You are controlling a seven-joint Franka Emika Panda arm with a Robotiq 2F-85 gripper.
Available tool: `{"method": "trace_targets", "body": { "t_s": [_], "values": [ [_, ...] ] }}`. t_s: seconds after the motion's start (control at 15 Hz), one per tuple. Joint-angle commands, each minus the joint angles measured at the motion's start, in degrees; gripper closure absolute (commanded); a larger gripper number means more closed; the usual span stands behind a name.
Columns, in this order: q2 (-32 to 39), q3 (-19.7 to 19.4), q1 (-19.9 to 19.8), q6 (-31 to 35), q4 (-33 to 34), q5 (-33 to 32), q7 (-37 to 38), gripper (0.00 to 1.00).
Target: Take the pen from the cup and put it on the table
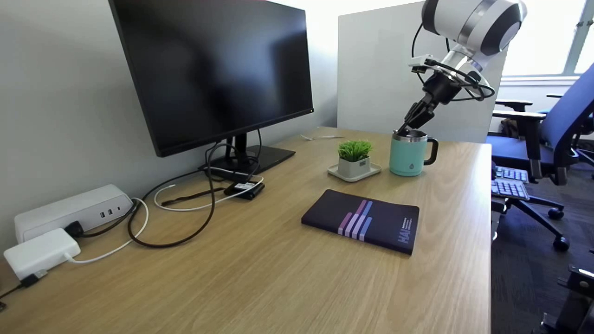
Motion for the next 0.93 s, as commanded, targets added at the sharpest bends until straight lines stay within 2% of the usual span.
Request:
{"method": "trace_targets", "body": {
  "t_s": [0.0,0.4,0.87],
  "values": [
    [0.63,0.49,-0.43,0.65,0.91,3.53,-3.51,0.97],
    [-0.36,0.12,-0.19,0.91,0.18,4.99,-5.34,0.97],
    [-3.28,-0.39,0.35,1.77,-0.81,2.75,-4.58,0.97]
  ]
}}
